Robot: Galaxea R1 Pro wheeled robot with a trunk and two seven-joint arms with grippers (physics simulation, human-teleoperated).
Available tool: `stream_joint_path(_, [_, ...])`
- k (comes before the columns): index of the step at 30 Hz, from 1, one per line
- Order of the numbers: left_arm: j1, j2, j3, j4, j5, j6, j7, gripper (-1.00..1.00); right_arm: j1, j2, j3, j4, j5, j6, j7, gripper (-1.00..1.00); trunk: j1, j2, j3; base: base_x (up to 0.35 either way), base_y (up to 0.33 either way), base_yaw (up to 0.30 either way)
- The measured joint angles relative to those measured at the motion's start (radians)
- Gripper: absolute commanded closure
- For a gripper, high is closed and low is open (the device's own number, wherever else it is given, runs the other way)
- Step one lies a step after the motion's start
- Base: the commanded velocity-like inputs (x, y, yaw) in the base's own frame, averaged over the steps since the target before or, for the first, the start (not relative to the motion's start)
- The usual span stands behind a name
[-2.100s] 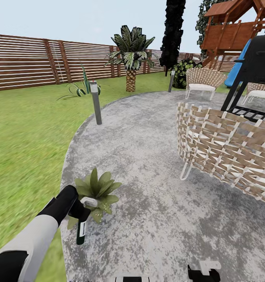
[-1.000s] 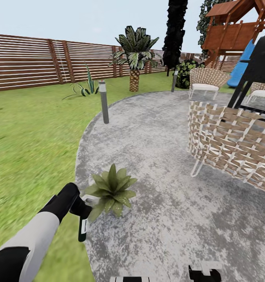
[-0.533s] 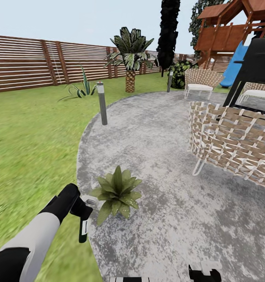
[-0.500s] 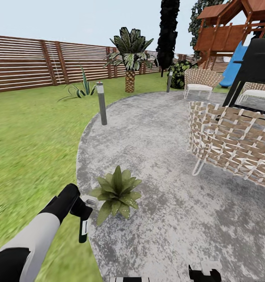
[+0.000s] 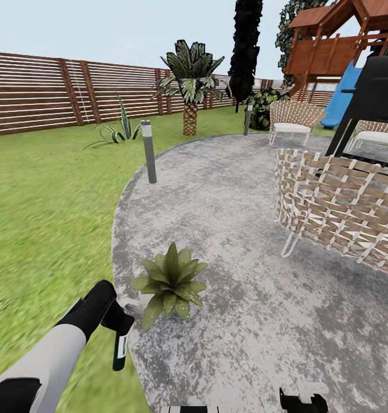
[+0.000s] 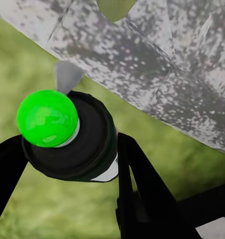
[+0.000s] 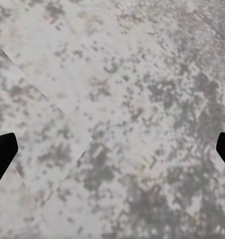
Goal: Pick up the pesticide atomizer in the garden and spray insectifuge to fully cover both potted plants in the garden.
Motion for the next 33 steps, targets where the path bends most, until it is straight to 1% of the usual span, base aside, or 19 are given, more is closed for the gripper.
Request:
stream_joint_path(4, [0.0,0.0,0.0,-0.001,-0.003,-0.001,0.0,1.0,0.0,0.001,-0.001,-0.001,-0.001,0.0,-0.001,-1.0,0.0,0.0,0.0,0.0,0.0,-0.052])
stream_joint_path(14, [0.0,0.007,-0.006,-0.002,-0.005,-0.002,0.0,1.0,0.0,0.001,0.0,-0.001,0.0,0.002,0.0,-1.0,0.0,0.0,0.0,-0.001,0.011,-0.268])
stream_joint_path(18, [0.0,0.009,-0.006,-0.003,-0.006,-0.002,0.001,1.0,0.0,0.001,0.0,0.0,0.0,0.002,0.0,-1.0,0.0,0.0,0.0,-0.07,0.217,-0.283])
stream_joint_path(27, [0.001,0.013,-0.005,-0.003,-0.005,-0.001,0.002,1.0,0.0,0.001,0.0,0.0,0.0,0.002,0.0,-1.0,0.0,0.0,0.0,-0.153,0.269,-0.283])
stream_joint_path(30, [0.001,0.009,-0.007,-0.003,-0.005,-0.001,0.002,1.0,0.0,0.001,0.0,0.0,0.0,0.002,0.0,-1.0,0.0,0.0,0.0,0.042,0.286,-0.258])
stream_joint_path(33, [0.002,0.005,-0.007,-0.003,-0.005,-0.002,0.002,1.0,0.0,0.001,0.0,0.0,-0.001,0.001,-0.001,-1.0,0.0,0.0,0.0,0.216,0.157,-0.095])
